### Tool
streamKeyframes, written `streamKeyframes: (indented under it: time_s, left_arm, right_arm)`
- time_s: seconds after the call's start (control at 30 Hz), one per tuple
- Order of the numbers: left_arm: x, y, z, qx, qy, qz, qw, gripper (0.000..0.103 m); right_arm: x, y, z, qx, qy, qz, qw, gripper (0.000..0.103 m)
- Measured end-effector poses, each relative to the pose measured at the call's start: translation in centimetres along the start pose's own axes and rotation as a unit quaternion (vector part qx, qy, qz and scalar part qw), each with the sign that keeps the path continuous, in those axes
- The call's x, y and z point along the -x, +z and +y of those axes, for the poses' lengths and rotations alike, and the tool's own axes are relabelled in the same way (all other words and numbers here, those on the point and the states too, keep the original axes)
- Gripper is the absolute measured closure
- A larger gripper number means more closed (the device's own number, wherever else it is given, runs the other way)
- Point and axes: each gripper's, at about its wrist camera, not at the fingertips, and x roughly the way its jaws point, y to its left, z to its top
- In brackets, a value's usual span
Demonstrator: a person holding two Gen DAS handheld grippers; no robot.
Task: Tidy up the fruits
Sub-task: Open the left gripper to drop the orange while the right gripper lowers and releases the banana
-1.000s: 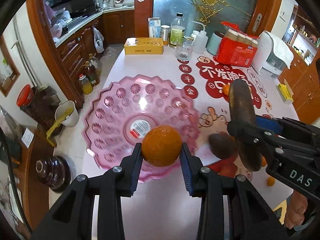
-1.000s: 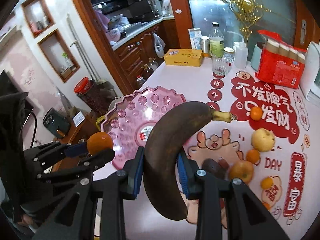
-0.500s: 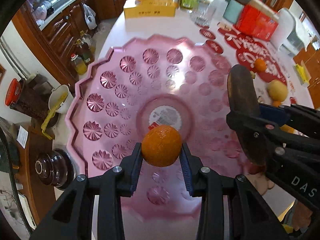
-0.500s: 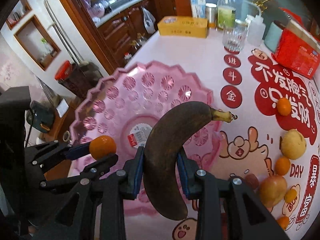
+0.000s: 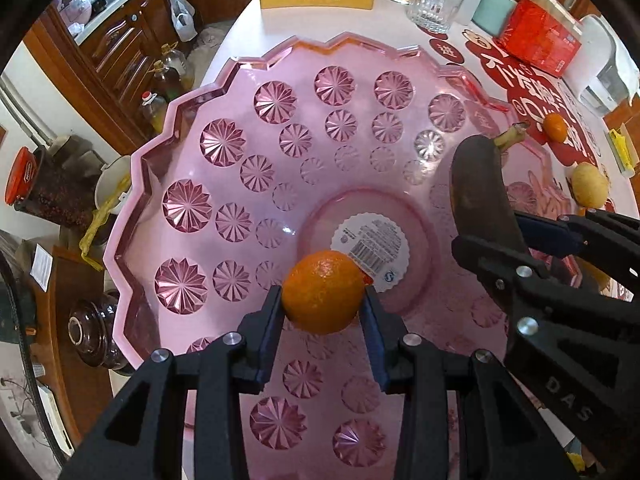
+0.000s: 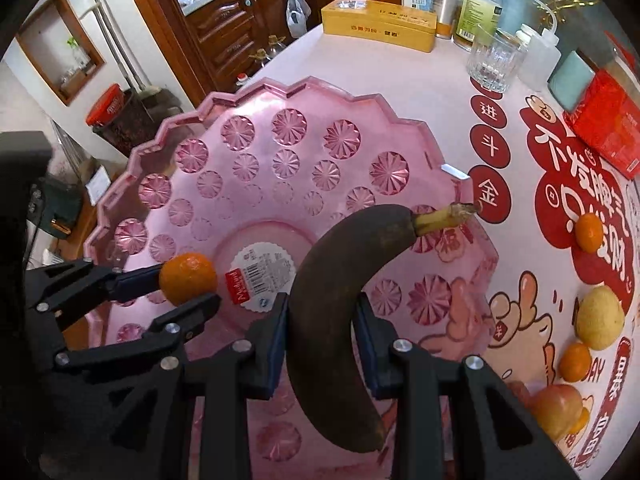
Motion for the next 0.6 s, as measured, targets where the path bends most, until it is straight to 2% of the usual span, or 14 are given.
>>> streamKeyframes:
  time_s: [0.2,0.33,0.53,0.6]
  left_arm:
    - [-0.6,0.2,0.6,0.003,0.016,0.000,0.9999,0.056]
    - [-0.2,0.1,0.8,0.005,0.022,-0.002,0.9997,0.052]
    - [1.1,-0.1,1.3,0.013,0.027,-0.013,0.9995,0.032]
    - [1.7,-0.3,1.7,0.021,0.019,-0.016,0.9995,0.021]
  right_arm:
    - [-1.1,0.3,0.2,0.010,-0.017,0.013,1.000,0.069]
    - [-1.3,0.3,-0.3,0.003,-0.010,0.018,1.000,0.068]
    - [-0.1,-0.1,-0.6,0.000,0.004,0.011,1.000,0.068]
    - [0.8,-0.2,-0.7,0.001,0.003,-0.002,1.000,0.068]
